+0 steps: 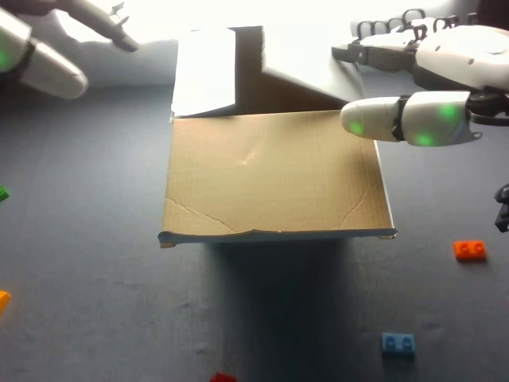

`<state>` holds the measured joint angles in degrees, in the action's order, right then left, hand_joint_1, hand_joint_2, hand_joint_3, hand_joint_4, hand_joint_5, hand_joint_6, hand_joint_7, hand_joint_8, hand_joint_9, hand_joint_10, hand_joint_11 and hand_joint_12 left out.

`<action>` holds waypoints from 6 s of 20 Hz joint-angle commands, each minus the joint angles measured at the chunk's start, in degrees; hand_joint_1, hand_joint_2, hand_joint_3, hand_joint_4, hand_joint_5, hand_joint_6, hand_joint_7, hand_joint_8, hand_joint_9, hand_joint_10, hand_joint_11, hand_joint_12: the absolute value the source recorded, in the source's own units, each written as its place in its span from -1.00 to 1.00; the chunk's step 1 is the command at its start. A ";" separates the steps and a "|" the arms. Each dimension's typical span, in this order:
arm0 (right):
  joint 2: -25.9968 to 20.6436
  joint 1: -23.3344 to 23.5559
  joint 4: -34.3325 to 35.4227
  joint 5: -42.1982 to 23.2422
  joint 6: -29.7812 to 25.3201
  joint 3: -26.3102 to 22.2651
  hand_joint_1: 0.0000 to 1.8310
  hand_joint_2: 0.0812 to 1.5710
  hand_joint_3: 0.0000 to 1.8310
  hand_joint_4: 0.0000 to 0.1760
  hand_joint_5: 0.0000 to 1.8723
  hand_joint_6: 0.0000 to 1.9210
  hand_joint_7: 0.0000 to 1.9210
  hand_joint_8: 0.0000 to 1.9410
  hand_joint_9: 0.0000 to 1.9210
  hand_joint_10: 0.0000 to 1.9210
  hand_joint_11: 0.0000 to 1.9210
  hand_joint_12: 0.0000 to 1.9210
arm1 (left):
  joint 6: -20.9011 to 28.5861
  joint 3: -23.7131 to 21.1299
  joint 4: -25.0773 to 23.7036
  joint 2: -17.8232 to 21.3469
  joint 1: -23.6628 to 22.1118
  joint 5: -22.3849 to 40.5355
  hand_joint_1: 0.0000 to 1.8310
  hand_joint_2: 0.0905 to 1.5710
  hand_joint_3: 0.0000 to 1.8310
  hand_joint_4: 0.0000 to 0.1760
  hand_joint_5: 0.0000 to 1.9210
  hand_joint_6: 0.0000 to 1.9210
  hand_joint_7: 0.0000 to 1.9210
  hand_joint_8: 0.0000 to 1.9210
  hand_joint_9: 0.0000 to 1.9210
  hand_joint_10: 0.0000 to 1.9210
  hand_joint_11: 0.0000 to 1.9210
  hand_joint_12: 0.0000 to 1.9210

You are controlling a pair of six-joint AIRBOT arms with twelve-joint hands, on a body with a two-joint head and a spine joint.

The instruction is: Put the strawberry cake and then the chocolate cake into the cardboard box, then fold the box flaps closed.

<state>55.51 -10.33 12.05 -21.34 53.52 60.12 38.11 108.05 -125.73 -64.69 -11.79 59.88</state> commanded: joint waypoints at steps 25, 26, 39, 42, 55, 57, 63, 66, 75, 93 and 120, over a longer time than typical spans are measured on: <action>-0.15 7.74 0.02 1.54 5.01 0.58 -1.00 0.54 -1.00 -1.00 -0.76 -0.99 -0.69 -0.99 -0.68 -0.99 -1.00 -0.17 | -4.46 -14.69 15.73 13.45 14.31 9.62 -0.97 0.55 -1.00 -0.98 -0.66 -0.99 -0.64 -1.00 -0.55 -1.00 -1.00 0.40; -0.48 7.92 0.02 1.54 4.99 0.56 -1.00 0.53 -1.00 -1.00 -0.75 -0.99 -0.68 -0.99 -0.66 -0.99 -1.00 -0.14 | -4.46 -15.39 16.22 13.69 14.51 9.92 -0.98 0.56 -1.00 -1.00 -0.68 -1.00 -0.64 -1.00 -0.56 -1.00 -0.99 0.40; -14.37 -1.10 6.35 -6.69 1.69 -2.32 -1.00 0.52 -1.00 -1.00 -0.79 -1.00 -0.73 -1.00 -0.72 -1.00 -1.00 -0.23 | -3.80 -25.86 23.18 17.03 19.09 10.80 -1.00 0.55 -1.00 -1.00 -0.67 -1.00 -0.62 -0.99 -0.54 -0.99 -0.99 0.37; -17.51 -3.92 6.82 -8.79 1.58 -3.75 -1.00 0.51 -1.00 -1.00 -0.76 -0.99 -0.71 -0.99 -0.69 -0.99 -1.00 -0.17 | -2.17 -25.61 25.29 17.07 19.15 10.72 -0.99 0.55 -1.00 -1.00 -0.66 -0.99 -0.62 -1.00 -0.53 -0.99 -0.99 0.38; -19.04 -4.15 9.17 -6.64 2.27 -4.28 -1.00 0.55 -1.00 -1.00 -0.74 -1.00 -0.68 -1.00 -0.67 -1.00 -1.00 -0.13 | 2.77 -22.58 28.79 15.81 15.27 10.81 -0.91 0.53 -1.00 -1.00 -0.65 -0.99 -0.60 -1.00 -0.51 -0.99 -0.97 0.38; -19.00 -4.08 9.17 -6.65 2.27 -4.28 -1.00 0.54 -1.00 -1.00 -0.74 -1.00 -0.68 -1.00 -0.67 -1.00 -1.00 -0.15 | 2.65 -22.27 28.76 15.77 15.10 11.18 -0.98 0.54 -1.00 -1.00 -0.66 -1.00 -0.60 -1.00 -0.51 -0.99 -0.95 0.35; -18.96 -3.89 9.17 -6.63 2.24 -4.29 -1.00 0.54 -1.00 -1.00 -0.74 -1.00 -0.68 -1.00 -0.67 -1.00 -1.00 -0.16 | 0.21 -23.87 27.02 16.41 16.05 11.12 -1.00 0.53 -1.00 -1.00 -0.66 -1.00 -0.60 -1.00 -0.52 -1.00 -0.95 0.35; -18.88 -3.73 9.17 -6.59 2.23 -4.29 -1.00 0.53 -1.00 -1.00 -0.69 -0.99 -0.65 -0.99 -0.65 -0.99 -1.00 -0.08 | -1.46 -24.97 26.51 16.79 17.13 10.79 -1.00 0.52 -1.00 -1.00 -0.64 -1.00 -0.60 -1.00 -0.53 -1.00 -0.98 0.37; -18.87 -3.61 9.16 -6.42 2.14 -4.70 -1.00 0.55 -1.00 -1.00 -0.67 -0.99 -0.65 -1.00 -0.64 -0.99 -1.00 -0.08 | -4.57 -26.09 26.85 15.93 21.43 8.64 -1.00 0.53 -1.00 -1.00 -0.62 -1.00 -0.61 -1.00 -0.52 -1.00 -0.97 0.35; -18.92 -3.49 9.16 -6.08 2.15 -5.10 -1.00 0.57 -1.00 -1.00 -0.71 -1.00 -0.65 -0.99 -0.62 -0.99 -1.00 -0.08 | 3.03 -21.93 32.40 14.33 16.31 4.91 -0.94 0.53 -1.00 -1.00 -0.58 -0.99 -0.60 -1.00 -0.54 -1.00 -1.00 0.36; -18.95 -3.51 9.16 -6.00 2.14 -5.16 -1.00 0.51 -1.00 -1.00 -0.68 -0.99 -0.63 -0.99 -0.61 -0.99 -1.00 -0.07 | -2.98 -16.45 29.09 13.51 17.16 3.65 -1.00 0.51 -1.00 -1.00 -0.75 -0.99 -0.66 -1.00 -0.59 -1.00 -1.00 0.24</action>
<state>37.47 -14.52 21.23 -20.73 55.79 54.89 35.27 91.59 -101.43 -51.72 5.72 62.54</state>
